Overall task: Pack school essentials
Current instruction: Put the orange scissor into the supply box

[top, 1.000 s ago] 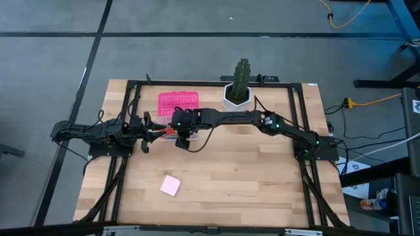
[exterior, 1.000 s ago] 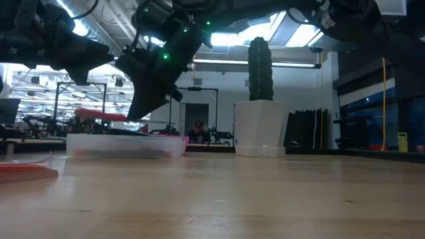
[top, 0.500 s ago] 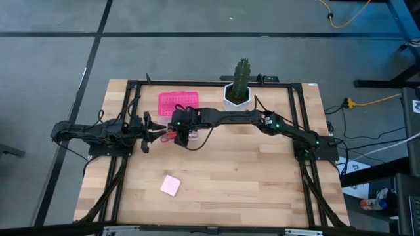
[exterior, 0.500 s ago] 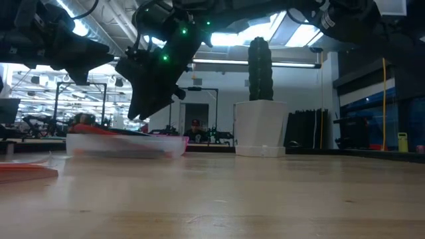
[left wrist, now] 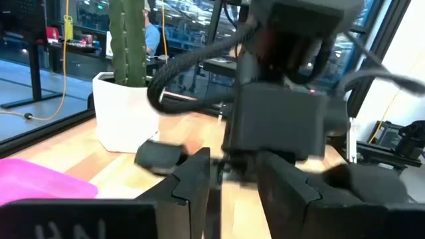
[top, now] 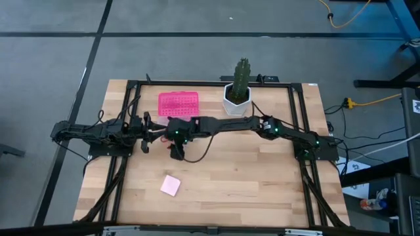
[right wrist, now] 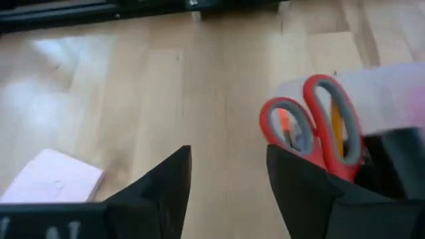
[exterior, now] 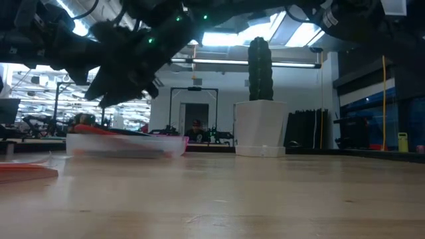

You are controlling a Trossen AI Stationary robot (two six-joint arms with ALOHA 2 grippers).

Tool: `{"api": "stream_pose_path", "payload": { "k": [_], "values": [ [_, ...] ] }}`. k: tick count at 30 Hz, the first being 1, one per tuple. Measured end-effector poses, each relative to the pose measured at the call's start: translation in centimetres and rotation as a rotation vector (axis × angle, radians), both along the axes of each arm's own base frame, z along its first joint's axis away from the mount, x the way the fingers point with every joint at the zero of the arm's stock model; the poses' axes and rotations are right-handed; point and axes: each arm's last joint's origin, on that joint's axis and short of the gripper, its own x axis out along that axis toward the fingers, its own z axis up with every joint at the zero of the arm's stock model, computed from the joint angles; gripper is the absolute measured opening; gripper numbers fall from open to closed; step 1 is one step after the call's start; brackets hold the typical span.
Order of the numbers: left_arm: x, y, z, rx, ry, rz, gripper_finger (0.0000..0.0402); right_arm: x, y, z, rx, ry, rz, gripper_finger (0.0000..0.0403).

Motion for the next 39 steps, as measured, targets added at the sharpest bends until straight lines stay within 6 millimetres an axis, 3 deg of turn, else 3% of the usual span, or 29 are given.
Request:
{"api": "stream_pose_path", "payload": {
  "k": [11, 20, 26, 31, 36, 39],
  "values": [
    [0.0, 0.1, 0.5, 0.035, -0.046, 0.033, 0.0114, 1.2, -1.4, -0.7, -0.086, -0.108, -0.110, 0.0175],
    [-0.9, 0.5, 3.6, 0.234, -0.079, 0.204, 0.0114, 1.2, -1.7, 0.6, -0.119, -0.160, -0.171, 0.0172],
    [-1.2, 0.7, 3.8, 0.151, -0.027, 0.223, 0.0114, 0.6, -2.4, 0.5, -0.155, -0.101, -0.280, 0.0172],
    [-1.7, 1.2, 4.4, 0.102, -0.040, 0.426, 0.0114, 0.4, -2.5, 3.1, -0.108, -0.176, -0.265, 0.0172],
    [-2.6, 1.7, 6.1, 0.049, -0.075, 0.614, 0.0114, 1.1, -1.6, -0.2, -0.093, -0.139, -0.246, 0.0172],
    [-3.0, 1.8, 6.7, 0.063, -0.068, 0.668, 0.0114, 1.6, -1.3, -0.9, -0.074, -0.171, -0.225, 0.0172]
  ]
}}
